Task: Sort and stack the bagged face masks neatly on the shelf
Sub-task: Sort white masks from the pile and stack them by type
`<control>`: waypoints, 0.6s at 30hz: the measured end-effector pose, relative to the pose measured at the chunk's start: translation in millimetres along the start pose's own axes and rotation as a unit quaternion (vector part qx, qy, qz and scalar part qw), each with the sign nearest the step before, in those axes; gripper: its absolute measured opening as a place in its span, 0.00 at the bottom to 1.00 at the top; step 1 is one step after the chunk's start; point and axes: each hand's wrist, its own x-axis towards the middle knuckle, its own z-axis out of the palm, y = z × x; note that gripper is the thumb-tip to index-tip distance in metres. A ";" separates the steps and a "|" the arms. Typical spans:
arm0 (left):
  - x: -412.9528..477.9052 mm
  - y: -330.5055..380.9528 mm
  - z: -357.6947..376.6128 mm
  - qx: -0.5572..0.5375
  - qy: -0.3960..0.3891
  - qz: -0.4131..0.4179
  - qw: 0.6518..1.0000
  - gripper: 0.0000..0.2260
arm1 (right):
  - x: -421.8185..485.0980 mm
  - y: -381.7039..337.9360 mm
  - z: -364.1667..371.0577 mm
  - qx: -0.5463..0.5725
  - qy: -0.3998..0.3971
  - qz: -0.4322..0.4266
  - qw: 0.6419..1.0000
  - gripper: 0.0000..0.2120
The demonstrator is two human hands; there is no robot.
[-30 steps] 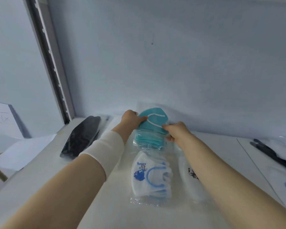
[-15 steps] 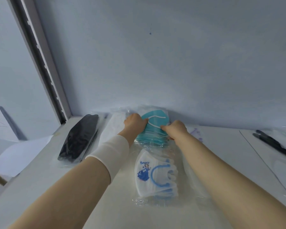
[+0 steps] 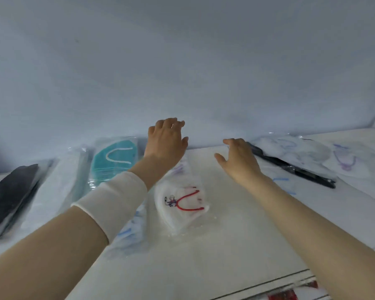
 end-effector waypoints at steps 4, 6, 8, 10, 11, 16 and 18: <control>-5.5 115.4 47.4 -0.003 -0.053 0.066 0.996 0.22 | -21.0 108.1 -49.8 -0.068 0.006 0.029 0.997 0.24; -8.9 174.0 73.1 -0.008 -0.080 0.079 0.994 0.22 | -34.7 167.2 -75.6 -0.070 0.004 0.048 0.996 0.24; -13.1 228.5 95.5 -0.033 -0.110 0.075 0.990 0.21 | -51.7 225.5 -99.8 -0.063 0.008 0.059 0.996 0.25; -16.4 276.8 113.9 -0.064 -0.142 0.078 0.985 0.22 | -69.5 278.1 -122.3 -0.056 0.004 0.079 0.995 0.26; -17.6 297.6 122.1 -0.072 -0.152 0.086 0.982 0.22 | -77.0 301.5 -132.0 -0.051 0.000 0.093 0.994 0.26; -12.1 374.5 154.3 -0.089 -0.159 0.121 0.976 0.21 | -89.3 384.9 -164.6 -0.019 -0.007 0.143 0.990 0.31; -4.5 393.1 166.3 -0.094 -0.169 0.121 0.974 0.22 | -85.2 403.4 -163.8 0.001 -0.017 0.138 0.990 0.34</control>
